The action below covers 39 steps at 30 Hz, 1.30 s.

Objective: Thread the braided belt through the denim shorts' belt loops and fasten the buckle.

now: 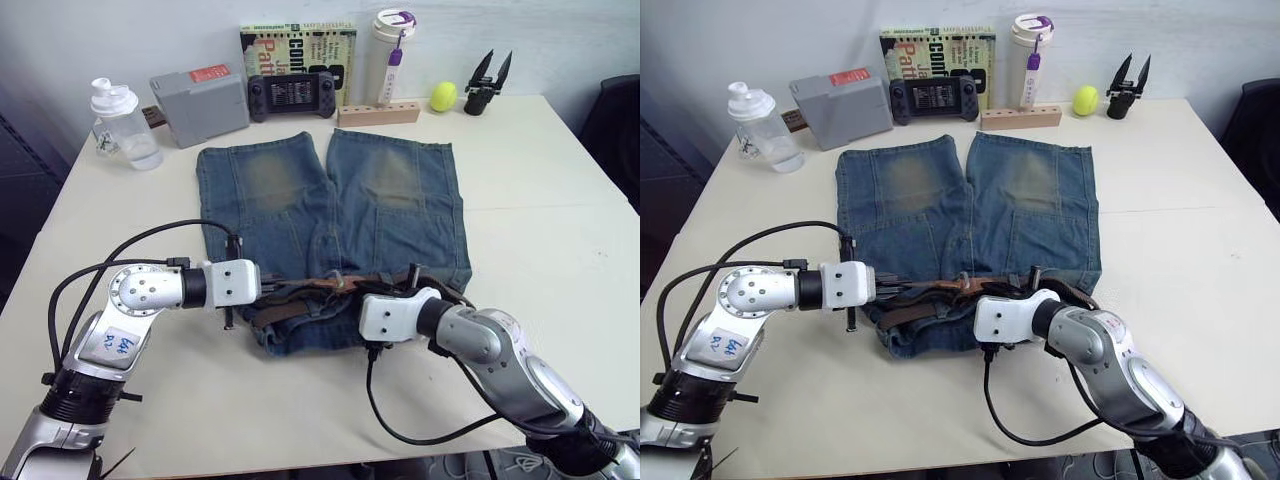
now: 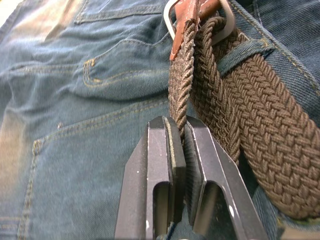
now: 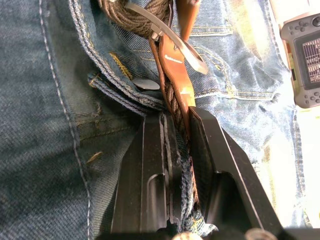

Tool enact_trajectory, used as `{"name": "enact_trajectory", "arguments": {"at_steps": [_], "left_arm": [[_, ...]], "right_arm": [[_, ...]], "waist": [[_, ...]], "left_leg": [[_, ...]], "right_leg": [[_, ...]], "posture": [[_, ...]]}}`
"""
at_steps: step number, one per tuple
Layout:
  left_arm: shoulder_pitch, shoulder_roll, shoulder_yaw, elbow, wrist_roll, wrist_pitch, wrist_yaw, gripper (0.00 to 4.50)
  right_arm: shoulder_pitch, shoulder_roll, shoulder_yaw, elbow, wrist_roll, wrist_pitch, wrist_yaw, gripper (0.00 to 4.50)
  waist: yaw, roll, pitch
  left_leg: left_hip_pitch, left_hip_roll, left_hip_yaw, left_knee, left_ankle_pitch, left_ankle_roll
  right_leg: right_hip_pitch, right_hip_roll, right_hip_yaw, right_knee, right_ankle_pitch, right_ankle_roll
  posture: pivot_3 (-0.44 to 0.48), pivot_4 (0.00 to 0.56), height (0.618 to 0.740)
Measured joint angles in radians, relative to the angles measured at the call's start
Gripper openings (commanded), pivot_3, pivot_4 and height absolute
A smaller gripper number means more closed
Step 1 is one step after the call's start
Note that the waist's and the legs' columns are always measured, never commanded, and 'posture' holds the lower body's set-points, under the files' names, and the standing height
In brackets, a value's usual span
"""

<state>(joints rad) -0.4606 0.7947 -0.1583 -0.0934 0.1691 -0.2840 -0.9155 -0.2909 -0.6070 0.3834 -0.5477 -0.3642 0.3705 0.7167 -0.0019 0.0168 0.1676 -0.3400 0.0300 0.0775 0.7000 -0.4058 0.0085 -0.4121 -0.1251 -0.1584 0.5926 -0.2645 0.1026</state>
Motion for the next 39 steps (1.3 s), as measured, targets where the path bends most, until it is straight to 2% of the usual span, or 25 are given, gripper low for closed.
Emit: {"name": "enact_trajectory", "arguments": {"at_steps": [6, 15, 20, 30, 39], "left_arm": [[-0.007, 0.002, -0.009, 0.001, 0.01, -0.001, -0.003, 0.0], [-0.044, -0.143, -0.063, 0.039, 0.055, 0.059, 0.035, 0.0], [0.015, -0.183, -0.073, 0.008, 0.024, 0.115, 0.023, 0.0], [0.051, -0.179, -0.077, -0.051, -0.017, 0.174, -0.014, 0.0], [-0.041, -0.233, -0.112, 0.029, 0.02, 0.138, 0.019, 0.0]], "right_arm": [[0.0, 0.004, 0.0, 0.0, -0.001, 0.003, 0.0, 0.08], [0.0, 0.016, -0.007, 0.02, -0.015, 0.012, 0.001, 0.08], [0.0, 0.028, -0.012, 0.019, -0.021, 0.022, 0.005, 0.08], [0.003, 0.043, -0.014, 0.011, -0.021, 0.028, 0.014, 0.08], [0.036, -0.017, 0.001, -0.005, -0.025, 0.0, 0.079, 0.08]], "waist": [[0.001, 0.0, 0.0], [0.002, 0.0, 0.0], [0.002, 0.0, 0.0], [0.001, 0.0, 0.0], [0.004, 0.0, 0.0]], "left_leg": [[0.0, 0.0, 0.0, 0.0, 0.0, 0.0], [0.0, 0.0, 0.0, 0.001, 0.0, 0.0], [0.0, 0.0, 0.0, 0.001, 0.0, 0.0], [0.0, 0.0, 0.0, 0.001, 0.0, 0.0], [0.001, -0.001, 0.0, 0.002, 0.0, 0.0]], "right_leg": [[0.0, 0.0, 0.0, 0.0, 0.0, 0.0], [0.0, 0.0, 0.0, 0.001, 0.0, 0.0], [0.0, 0.0, 0.0, 0.001, 0.0, 0.0], [0.0, 0.0, 0.0, 0.001, 0.0, 0.0], [0.001, 0.0, 0.0, 0.002, 0.0, 0.0]], "posture": [[0.0, 0.15, 0.726], [0.0, 0.15, 0.726], [0.0, 0.15, 0.726], [0.0, 0.15, 0.726], [0.0, 0.15, 0.726]]}}
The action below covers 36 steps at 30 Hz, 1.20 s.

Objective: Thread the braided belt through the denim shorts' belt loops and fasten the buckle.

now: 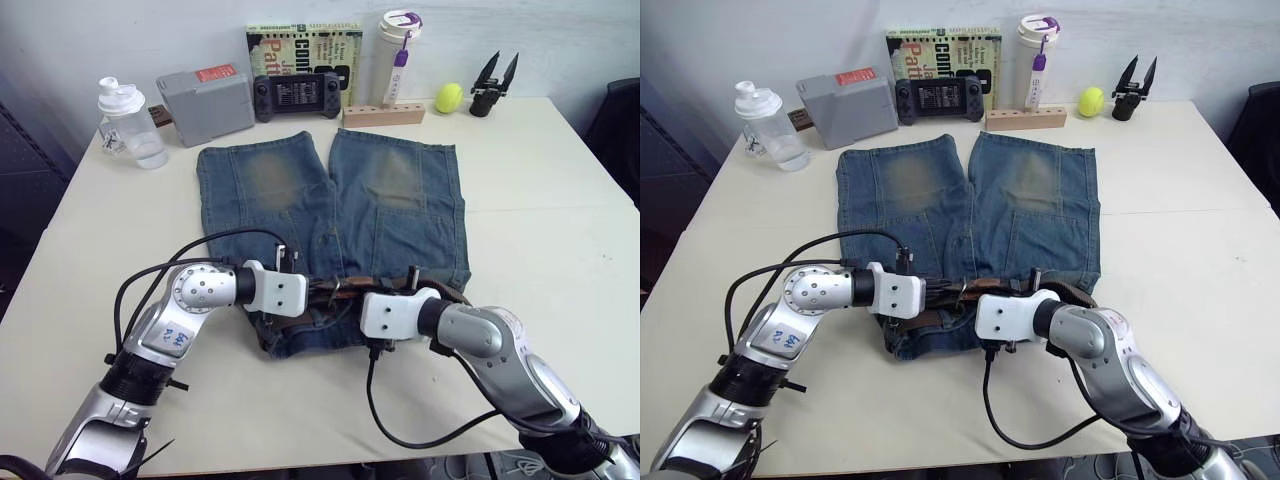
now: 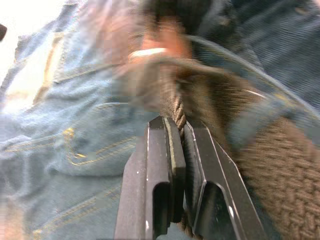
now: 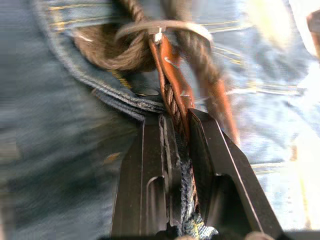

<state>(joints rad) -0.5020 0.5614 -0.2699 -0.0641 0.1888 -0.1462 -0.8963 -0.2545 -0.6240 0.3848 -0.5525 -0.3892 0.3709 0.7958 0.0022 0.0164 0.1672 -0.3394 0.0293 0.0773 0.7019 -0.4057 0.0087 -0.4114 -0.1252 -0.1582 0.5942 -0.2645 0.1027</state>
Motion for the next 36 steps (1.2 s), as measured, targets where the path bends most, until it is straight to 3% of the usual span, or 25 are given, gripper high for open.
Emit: {"name": "enact_trajectory", "arguments": {"at_steps": [6, 8, 10, 13, 16, 20, 24, 30, 36], "left_arm": [[-0.006, -0.05, -0.032, 0.022, 0.007, 0.0, -0.001, 0.0], [-0.006, -0.061, -0.035, 0.031, 0.007, 0.002, 0.0, 0.0], [-0.006, -0.073, -0.037, 0.038, 0.007, 0.001, 0.001, 0.0], [-0.006, -0.091, -0.046, 0.045, 0.007, 0.001, 0.012, 0.0], [-0.008, -0.107, -0.054, 0.06, 0.007, 0.003, 0.022, 0.0], [-0.008, -0.11, -0.054, 0.071, 0.007, 0.003, 0.029, 0.0], [-0.009, -0.112, -0.057, 0.073, 0.007, 0.003, 0.032, 0.0], [-0.009, -0.115, -0.06, 0.073, 0.007, 0.005, 0.035, 0.0], [-0.009, -0.115, -0.063, 0.073, 0.007, 0.006, 0.042, 0.0]], "right_arm": [[0.017, 0.017, -0.003, -0.011, 0.001, 0.049, 0.011, 0.08], [0.025, 0.028, -0.007, -0.019, 0.003, 0.073, 0.014, 1.08], [0.031, 0.043, -0.018, -0.035, 0.025, 0.1, 0.021, 1.67], [0.05, 0.069, -0.03, -0.081, 0.094, 0.158, 0.051, 3.1], [0.087, 0.021, -0.163, -0.206, 0.265, 0.287, 0.155, 4.46], [0.057, -0.038, -0.364, -0.272, 0.476, 0.449, 0.244, 4.46], [-0.045, -0.057, -0.446, -0.232, 0.546, 0.479, 0.226, 4.46], [-0.075, -0.117, -0.315, -0.072, 0.42, 0.312, 0.093, 4.46], [-0.069, -0.148, -0.217, -0.024, 0.348, 0.206, 0.054, 4.46]], "waist": [[0.0, 0.0, 0.0], [0.0, 0.0, 0.0], [0.0, 0.0, 0.0], [0.008, 0.0, 0.0], [0.024, 0.0, 0.0], [0.023, 0.0, 0.0], [0.023, 0.0, 0.0], [0.023, 0.0, 0.0], [0.024, 0.0, 0.0]], "left_leg": [[0.0, 0.0, 0.0, 0.0, 0.0, 0.0], [0.0, 0.0, 0.0, 0.001, 0.0, 0.0], [0.0, 0.0, 0.0, 0.0, 0.0, 0.0], [0.0, 0.0, -0.001, 0.001, 0.0, 0.0], [-0.002, 0.0, -0.003, 0.006, -0.001, 0.001], [-0.002, 0.0, -0.004, 0.009, -0.001, 0.002], [-0.002, -0.001, -0.004, 0.009, -0.001, 0.002], [-0.003, -0.001, -0.004, 0.009, -0.001, 0.002], [-0.004, -0.001, -0.004, 0.011, -0.001, 0.002]], "right_leg": [[0.0, 0.0, 0.0, 0.0, 0.0, 0.0], [0.0, 0.0, 0.0, 0.0, 0.0, 0.0], [0.0, 0.0, 0.0, 0.0, 0.0, 0.0], [0.0, 0.0, 0.0, 0.0, 0.0, 0.0], [0.001, 0.0, 0.0, 0.0, 0.001, 0.001], [0.002, 0.0, 0.0, 0.002, 0.001, 0.001], [0.002, -0.001, 0.0, 0.002, 0.001, 0.001], [0.002, -0.001, 0.0, 0.002, 0.001, 0.001], [0.002, -0.001, -0.001, 0.002, 0.001, 0.002]], "posture": [[0.0, 0.15, 0.726], [0.0, 0.15, 0.726], [0.0, 0.15, 0.726], [0.0, 0.15, 0.726], [0.0, 0.15, 0.726], [0.0, 0.15, 0.726], [0.0, 0.15, 0.726], [0.0, 0.15, 0.726], [0.0, 0.15, 0.726]]}}
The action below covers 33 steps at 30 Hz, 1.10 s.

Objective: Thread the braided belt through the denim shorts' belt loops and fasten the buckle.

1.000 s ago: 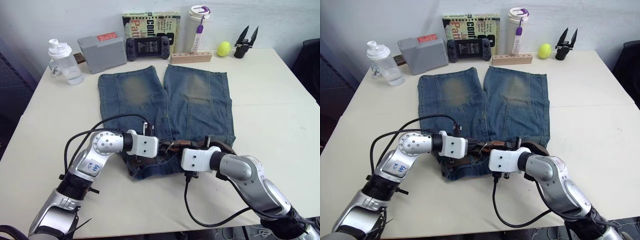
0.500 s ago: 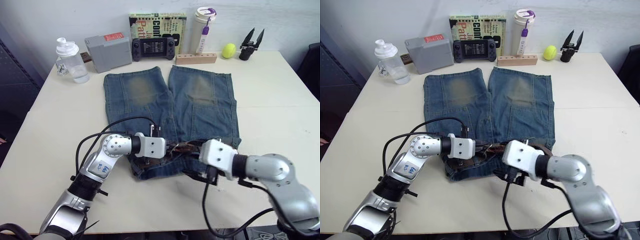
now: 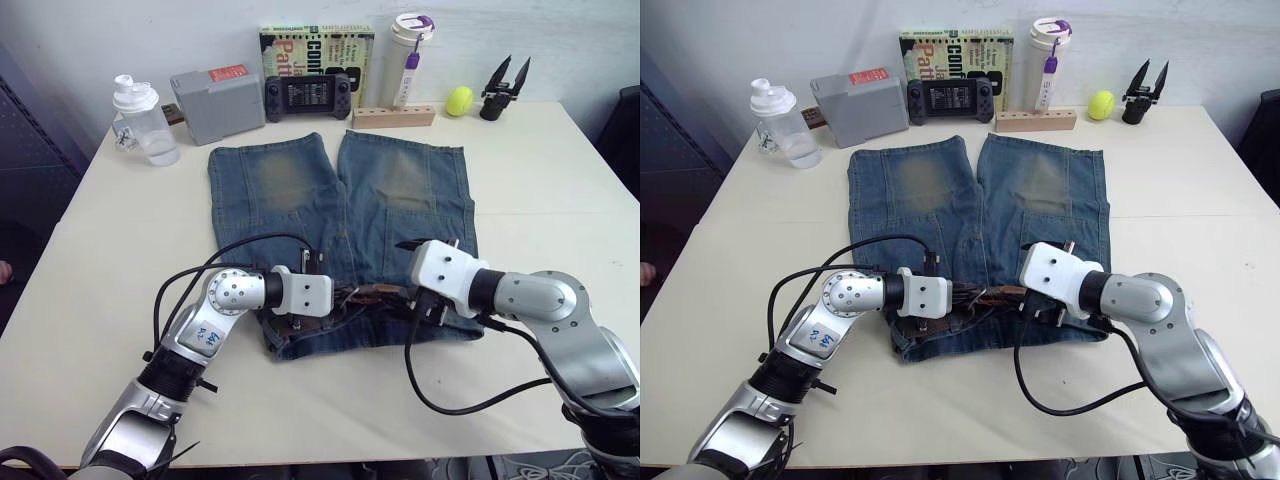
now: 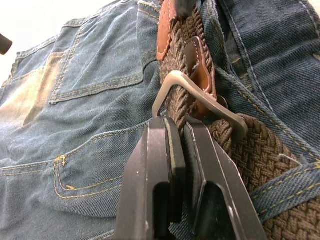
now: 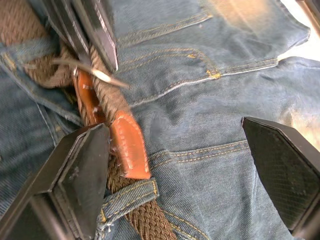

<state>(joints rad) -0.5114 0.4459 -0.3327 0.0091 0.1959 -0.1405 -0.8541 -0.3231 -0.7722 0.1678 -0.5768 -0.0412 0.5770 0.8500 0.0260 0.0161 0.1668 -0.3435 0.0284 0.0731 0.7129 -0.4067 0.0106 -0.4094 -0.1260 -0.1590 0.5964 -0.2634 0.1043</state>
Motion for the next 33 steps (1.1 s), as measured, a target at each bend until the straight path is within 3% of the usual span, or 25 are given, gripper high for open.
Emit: {"name": "enact_trajectory", "arguments": {"at_steps": [5, 8, 16, 22, 29, 30, 31, 33], "left_arm": [[0.0, 0.0, -0.001, 0.0, 0.002, 0.0, 0.002, 0.0], [0.0, 0.001, -0.001, 0.0, 0.005, 0.001, 0.004, 0.0], [-0.001, 0.001, -0.001, 0.0, 0.007, 0.002, 0.012, 0.0], [-0.001, 0.002, -0.002, 0.0, 0.009, 0.001, 0.014, 0.0], [0.005, -0.011, 0.036, -0.012, -0.035, 0.044, 0.026, 2.77], [0.008, -0.011, 0.043, -0.022, -0.043, 0.062, 0.03, 2.94], [0.018, -0.011, 0.056, -0.04, -0.063, 0.088, 0.028, 3.51], [0.049, -0.01, 0.099, -0.09, -0.141, 0.149, 0.009, 3.51]], "right_arm": [[-0.001, 0.0, 0.035, 0.017, -0.031, -0.033, -0.019, 4.46], [-0.005, 0.0, 0.06, 0.03, -0.048, -0.047, -0.03, 3.72], [-0.002, 0.0, 0.095, 0.047, -0.075, -0.066, -0.03, 0.06], [-0.001, 0.001, 0.101, 0.05, -0.079, -0.066, -0.03, 0.06], [-0.001, 0.007, 0.106, 0.05, -0.08, -0.057, -0.031, 0.0], [-0.001, 0.01, 0.106, 0.049, -0.08, -0.056, -0.033, 0.0], [-0.001, 0.013, 0.107, 0.049, -0.08, -0.056, -0.034, 0.0], [0.0, 0.015, 0.108, 0.049, -0.086, -0.054, -0.037, 0.0]], "waist": [[0.0, 0.0, 0.0], [-0.001, 0.0, 0.0], [0.0, 0.0, 0.0], [0.0, 0.0, 0.0], [0.0, 0.0, 0.0], [0.0, 0.0, 0.0], [-0.002, 0.0, 0.0], [-0.004, 0.0, 0.0]], "left_leg": [[-0.001, 0.0, 0.0, 0.001, 0.0, 0.0], [0.0, 0.0, 0.0, 0.001, 0.0, 0.0], [-0.001, 0.0, -0.001, 0.001, 0.0, 0.0], [-0.001, 0.0, -0.001, 0.001, 0.0, 0.0], [-0.002, 0.0, -0.002, 0.002, 0.0, 0.0], [-0.002, 0.0, -0.002, 0.002, 0.0, 0.0], [-0.002, 0.0, -0.002, 0.002, 0.0, 0.0], [-0.003, 0.001, -0.002, 0.002, 0.0, 0.0]], "right_leg": [[0.0, 0.0, 0.0, 0.0, 0.0, 0.0], [0.0, 0.0, 0.0, 0.0, 0.0, 0.0], [0.0, 0.0, -0.001, 0.0, 0.0, 0.0], [0.0, 0.0, -0.001, 0.0, 0.0, 0.0], [0.0, 0.0, -0.002, 0.0, 0.0, 0.0], [0.0, 0.0, -0.002, 0.0, 0.0, 0.0], [-0.001, 0.0, -0.001, 0.0, 0.0, 0.0], [-0.001, 0.0, -0.001, 0.0, 0.0, 0.0]], "posture": [[0.0, 0.15, 0.726], [0.0, 0.15, 0.726], [0.0, 0.15, 0.726], [0.0, 0.15, 0.726], [0.0, 0.15, 0.726], [0.0, 0.15, 0.726], [0.0, 0.15, 0.726], [0.0, 0.15, 0.726]]}}
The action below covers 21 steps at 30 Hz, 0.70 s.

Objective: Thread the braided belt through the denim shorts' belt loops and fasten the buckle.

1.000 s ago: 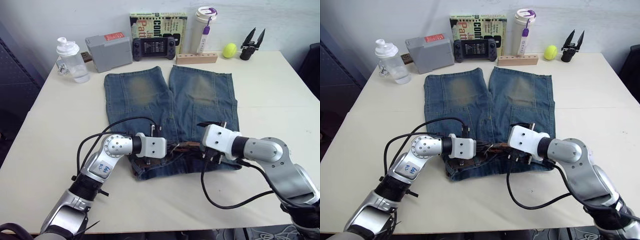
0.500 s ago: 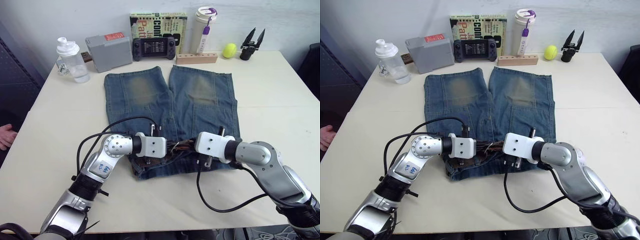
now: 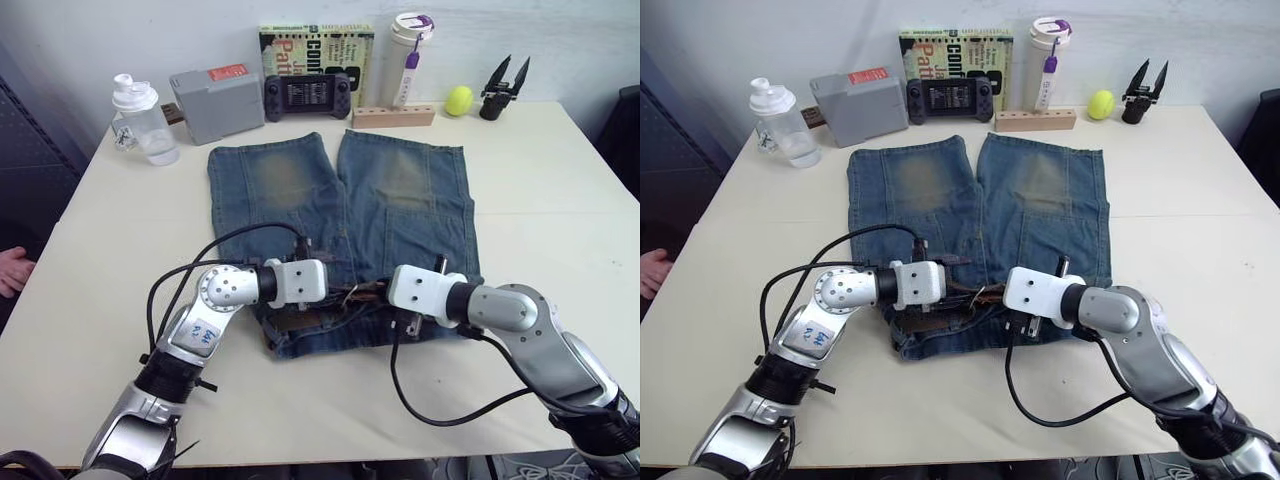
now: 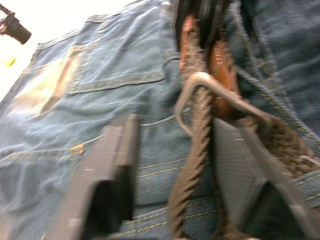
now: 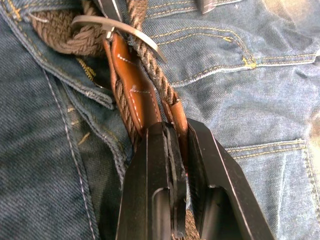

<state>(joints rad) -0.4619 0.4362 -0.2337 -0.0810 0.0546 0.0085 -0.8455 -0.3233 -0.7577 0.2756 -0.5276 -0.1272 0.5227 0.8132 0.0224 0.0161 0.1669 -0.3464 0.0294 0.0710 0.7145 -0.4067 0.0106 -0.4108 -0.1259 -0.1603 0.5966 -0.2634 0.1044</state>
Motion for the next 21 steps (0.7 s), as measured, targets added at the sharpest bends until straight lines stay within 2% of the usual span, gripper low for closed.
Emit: {"name": "enact_trajectory", "arguments": {"at_steps": [6, 10, 11, 15, 18, 21], "left_arm": [[0.141, 0.047, 0.213, -0.177, -0.346, 0.33, -0.037, 3.51], [0.224, 0.05, 0.305, -0.266, -0.539, 0.504, -0.031, 2.38], [0.238, 0.055, 0.307, -0.276, -0.563, 0.522, -0.032, 1.87], [0.28, 0.091, 0.299, -0.307, -0.604, 0.566, -0.05, 0.1], [0.296, 0.111, 0.258, -0.308, -0.592, 0.568, -0.051, 0.04], [0.317, 0.16, 0.183, -0.276, -0.482, 0.498, -0.05, 0.04]], "right_arm": [[0.014, 0.008, -0.006, 0.003, -0.012, -0.018, -0.025, 0.0], [0.021, 0.009, -0.009, 0.008, -0.011, -0.034, -0.033, 0.0], [0.021, 0.009, -0.009, 0.01, -0.011, -0.04, -0.033, 0.0], [0.023, 0.009, -0.01, 0.022, -0.011, -0.058, -0.034, 0.0], [0.023, 0.009, -0.011, 0.022, -0.011, -0.064, -0.036, 0.0], [0.028, 0.009, -0.023, 0.022, -0.01, -0.065, -0.039, 0.0]], "waist": [[0.001, 0.0, 0.0], [0.003, 0.0, 0.0], [0.003, 0.0, 0.0], [0.001, 0.0, 0.0], [0.001, 0.0, 0.0], [0.001, 0.0, 0.0]], "left_leg": [[-0.001, 0.0, -0.004, 0.001, 0.0, 0.0], [-0.003, -0.001, -0.006, 0.002, 0.0, 0.0], [-0.003, -0.001, -0.006, 0.002, 0.0, 0.0], [-0.004, -0.001, -0.005, 0.002, 0.0, 0.0], [-0.004, -0.001, -0.004, 0.002, 0.0, 0.0], [-0.004, -0.001, -0.004, 0.002, 0.0, 0.0]], "right_leg": [[-0.001, 0.0, 0.0, 0.0, 0.0, 0.0], [0.0, -0.002, -0.001, 0.0, 0.0, 0.0], [0.0, -0.002, -0.001, 0.0, 0.0, 0.0], [-0.001, -0.001, -0.002, 0.0, 0.0, 0.0], [-0.001, -0.001, -0.002, -0.001, 0.0, 0.0], [-0.001, 0.0, -0.002, -0.001, 0.0, 0.0]], "posture": [[0.0, 0.15, 0.726], [0.0, 0.15, 0.726], [0.0, 0.15, 0.726], [0.0, 0.15, 0.726], [0.0, 0.15, 0.726], [0.0, 0.15, 0.726]]}}
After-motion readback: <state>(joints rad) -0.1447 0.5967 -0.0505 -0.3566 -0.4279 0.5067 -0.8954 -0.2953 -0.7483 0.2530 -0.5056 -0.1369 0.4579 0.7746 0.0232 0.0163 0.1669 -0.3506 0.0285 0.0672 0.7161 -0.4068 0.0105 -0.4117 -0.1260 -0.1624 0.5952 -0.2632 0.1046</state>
